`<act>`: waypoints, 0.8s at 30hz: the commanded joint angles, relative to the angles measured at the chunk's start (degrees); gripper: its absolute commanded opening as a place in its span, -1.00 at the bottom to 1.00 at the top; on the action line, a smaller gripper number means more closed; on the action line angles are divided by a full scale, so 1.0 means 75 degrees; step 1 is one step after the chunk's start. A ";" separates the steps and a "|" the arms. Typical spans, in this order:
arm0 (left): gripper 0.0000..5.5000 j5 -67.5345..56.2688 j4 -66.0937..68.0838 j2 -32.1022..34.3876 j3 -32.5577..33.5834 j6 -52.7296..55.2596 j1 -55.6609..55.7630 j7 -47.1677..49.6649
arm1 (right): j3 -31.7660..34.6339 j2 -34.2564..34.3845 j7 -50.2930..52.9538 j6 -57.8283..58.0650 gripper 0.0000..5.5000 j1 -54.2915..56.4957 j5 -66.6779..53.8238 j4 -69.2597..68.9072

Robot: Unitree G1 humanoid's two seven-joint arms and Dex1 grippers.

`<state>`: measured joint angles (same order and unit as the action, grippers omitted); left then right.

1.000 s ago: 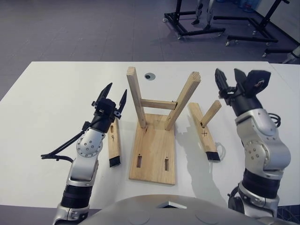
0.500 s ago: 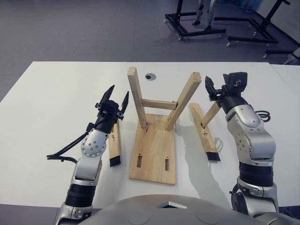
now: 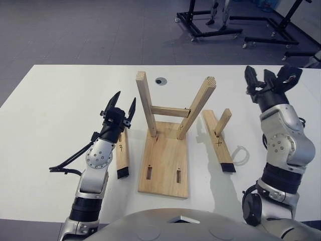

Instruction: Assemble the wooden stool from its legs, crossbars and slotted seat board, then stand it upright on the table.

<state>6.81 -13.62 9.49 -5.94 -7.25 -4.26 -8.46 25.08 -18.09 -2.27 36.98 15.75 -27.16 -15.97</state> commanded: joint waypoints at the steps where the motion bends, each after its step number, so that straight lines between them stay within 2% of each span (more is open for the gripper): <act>1: -0.04 0.0059 -0.0183 -0.0082 -0.0060 0.0055 -0.0124 0.0082 | -0.0134 -0.0452 -0.0474 0.0039 0.17 -0.1473 0.0435 -0.0115; 5: -0.04 0.0118 -0.0385 -0.0219 -0.0227 0.0110 -0.0346 0.0138 | -0.0361 -0.0181 -0.0805 0.0441 0.17 -0.3918 0.0426 -0.1262; 8: -0.04 0.0226 -0.0604 -0.0342 -0.0364 0.0165 -0.0670 0.0243 | -0.0593 -0.0148 -0.0940 0.1057 0.17 -0.4714 0.0081 -0.2374; 16: -0.04 0.0339 -0.0896 -0.0435 -0.0538 0.0375 -0.0959 0.0303 | -0.0673 -0.0426 -0.0940 0.2202 0.17 -0.4705 -0.0307 -0.3454; 24: -0.04 0.0256 -0.0857 -0.0278 -0.0503 0.0500 -0.0766 0.0055 | -0.1405 -0.0486 -0.0586 0.2963 0.62 -0.4644 -0.0010 -0.3726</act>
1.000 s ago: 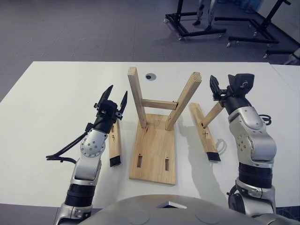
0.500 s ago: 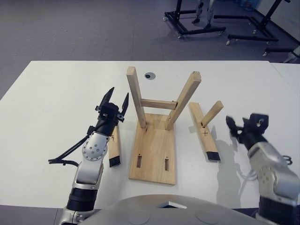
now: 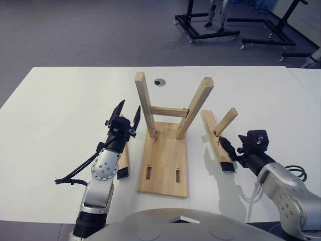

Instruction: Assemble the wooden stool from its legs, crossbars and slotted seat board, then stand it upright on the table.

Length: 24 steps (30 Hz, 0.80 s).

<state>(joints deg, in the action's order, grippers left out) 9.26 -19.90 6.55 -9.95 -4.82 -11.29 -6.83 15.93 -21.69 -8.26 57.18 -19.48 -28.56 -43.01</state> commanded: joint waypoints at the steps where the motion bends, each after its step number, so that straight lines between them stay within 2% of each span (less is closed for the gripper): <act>1: -0.04 -0.0095 -0.0041 0.0145 0.0048 0.0196 0.0192 -0.0203 | -0.0259 0.0041 0.0289 0.0371 0.64 0.0025 0.0215 -0.0161; 7: -0.04 -0.0154 -0.0025 0.0228 0.0036 0.0235 0.0222 -0.0338 | -0.0791 0.0170 0.0631 0.0953 0.64 0.0277 0.0498 0.0016; 13: -0.04 -0.0230 0.0146 0.0228 -0.0005 0.0249 0.0528 -0.0441 | -0.0908 0.0291 0.0834 0.1279 0.64 0.0836 0.0927 0.0918; 18: -0.04 -0.0269 0.0205 0.0258 0.0033 0.0193 0.0542 -0.0458 | -0.0977 0.0356 0.0819 0.1652 0.41 0.0851 0.1077 0.0953; 24: -0.04 -0.0308 0.0137 0.0142 -0.0016 0.0089 0.0398 -0.0366 | -0.1002 0.0087 0.0584 0.1874 0.02 0.0609 0.1131 0.0981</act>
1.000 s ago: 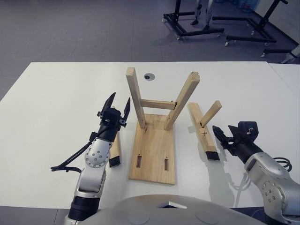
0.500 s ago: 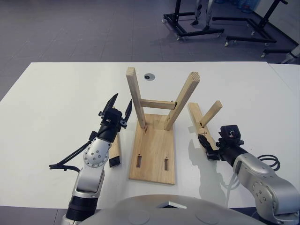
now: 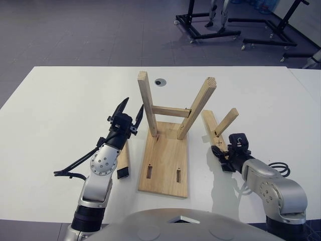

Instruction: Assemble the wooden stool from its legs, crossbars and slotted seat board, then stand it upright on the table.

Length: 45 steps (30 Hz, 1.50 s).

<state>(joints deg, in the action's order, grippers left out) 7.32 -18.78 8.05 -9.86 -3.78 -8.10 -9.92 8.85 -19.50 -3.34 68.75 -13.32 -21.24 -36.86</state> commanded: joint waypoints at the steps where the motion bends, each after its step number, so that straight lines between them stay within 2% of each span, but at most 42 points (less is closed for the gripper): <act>1: -0.04 -0.0035 -0.0021 -0.0073 -0.0025 -0.0056 -0.0051 0.0070 | -0.0009 -0.0216 -0.0116 0.0323 -0.05 -0.0177 0.0138 0.0179; 4: -0.04 -0.0002 -0.0070 -0.0122 0.0043 -0.0080 -0.0047 0.0184 | 0.0034 -0.0309 -0.0227 0.0287 -0.22 -0.0113 0.0139 0.0262; 7: -0.04 -0.0201 -0.0115 -0.0221 0.0145 -0.0024 0.0002 0.0236 | 0.0141 -0.0383 -0.0404 -0.0033 -0.25 -0.0184 0.0137 0.0265; 11: -0.04 -0.1440 -0.0532 -0.0393 0.0420 0.0024 -0.0006 -0.0131 | 0.0684 -0.0216 -0.0724 -0.1140 -0.25 0.0333 -0.0028 0.0661; 13: -0.04 -0.2616 -0.0846 -0.0446 0.0826 0.0552 0.0240 -0.0325 | 0.1143 -0.0040 -0.1163 -0.2221 -0.25 0.1028 -0.0365 0.1258; 17: -0.04 -0.4753 -0.1002 -0.0004 0.1417 0.1664 0.1040 -0.1199 | 0.2469 0.0476 -0.2165 -0.3586 -0.25 0.2270 -0.2048 0.2282; 21: -0.04 -0.7092 -0.1335 0.0598 0.2009 0.2822 0.1359 -0.2079 | 0.3026 0.0484 -0.2916 -0.3543 -0.25 0.3101 -0.4510 0.1838; 24: -0.04 -0.8682 -0.1741 0.1263 0.2302 0.3469 0.1292 -0.3172 | 0.2920 0.0267 -0.3213 -0.3061 -0.25 0.3331 -0.7433 0.1076; 26: -0.04 -0.9591 -0.1816 0.1656 0.2476 0.3973 0.1282 -0.3498 | 0.2542 0.0010 -0.3444 -0.2909 -0.25 0.3148 -0.8195 0.0406; 29: -0.04 -1.0406 -0.1744 0.2207 0.2514 0.4702 0.1434 -0.3725 | 0.1986 -0.0264 -0.3534 -0.2976 -0.25 0.2763 -0.8527 -0.0416; 36: 0.28 -1.1895 -0.1819 0.3193 0.2326 0.6176 0.1989 -0.3770 | 0.0115 -0.0610 -0.4812 -0.3470 -0.25 0.2297 -0.6441 -0.0229; 42: 0.28 -1.2960 -0.1325 0.3572 0.2281 0.6856 0.3012 -0.3838 | -0.0876 -0.0910 -0.5939 -0.4025 -0.25 0.2174 -0.5075 0.0307; 45: 0.28 -1.2902 -0.1232 0.3535 0.2200 0.6917 0.3181 -0.3801 | -0.1201 -0.0962 -0.6192 -0.4178 -0.25 0.2137 -0.4798 0.0321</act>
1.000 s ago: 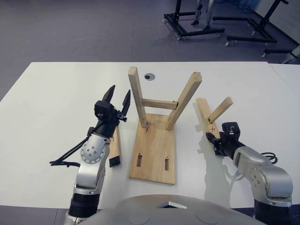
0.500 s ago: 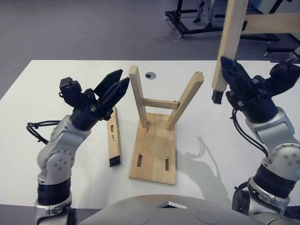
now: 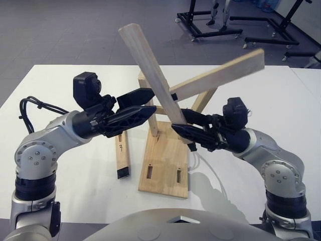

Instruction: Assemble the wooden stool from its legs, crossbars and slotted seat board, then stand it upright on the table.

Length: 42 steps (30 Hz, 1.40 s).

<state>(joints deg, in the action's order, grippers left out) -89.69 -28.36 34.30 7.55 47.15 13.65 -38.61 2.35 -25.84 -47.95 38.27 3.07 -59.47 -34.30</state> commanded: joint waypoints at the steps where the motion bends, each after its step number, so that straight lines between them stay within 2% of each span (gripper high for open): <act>1: 0.28 0.0045 0.0058 -0.0008 -0.0128 0.0121 0.0269 0.0094 | -0.0435 -0.0128 -0.0309 -0.0143 -0.26 -0.0035 0.0363 -0.0011; 9: 0.28 0.1791 0.0161 0.0096 -0.0490 -0.0038 -0.0305 -0.0452 | -0.0562 -0.0207 -0.0298 -0.0183 -0.26 -0.0014 0.0315 -0.0218; 20: 0.28 0.0053 0.0556 -0.0274 0.0182 0.0102 0.0412 -0.0003 | -0.1048 -0.0276 -0.0484 -0.0374 -0.26 -0.0165 0.0870 0.0057; 25: 0.28 -0.0153 0.0543 -0.0082 0.0178 0.0327 0.0401 -0.0110 | -0.1151 -0.0180 -0.0446 -0.0474 -0.26 -0.0111 0.0984 0.0130; 30: -0.03 0.0240 0.0313 0.0139 -0.0017 0.0576 0.0250 -0.0308 | -0.1202 -0.0109 -0.0444 -0.0543 -0.26 0.0007 0.1094 0.0163; 35: -0.04 0.0452 0.0433 0.0045 -0.0169 0.0566 0.0466 -0.0224 | -0.1288 -0.0052 -0.0451 -0.0645 -0.26 0.0020 0.1268 0.0193; 38: -0.16 0.0375 0.0501 0.0061 -0.0047 0.0527 0.0512 -0.0304 | -0.1296 -0.0033 -0.0458 -0.0723 -0.26 0.0025 0.1346 0.0249; 42: -0.16 0.0498 0.0542 0.0081 0.0019 0.0481 0.0504 -0.0457 | -0.1334 0.0008 -0.0437 -0.0821 -0.26 -0.0017 0.1442 0.0258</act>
<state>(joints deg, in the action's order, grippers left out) -86.17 -24.73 34.49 7.08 50.52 16.53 -41.03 -7.55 -25.55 -51.30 33.23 2.24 -49.69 -32.41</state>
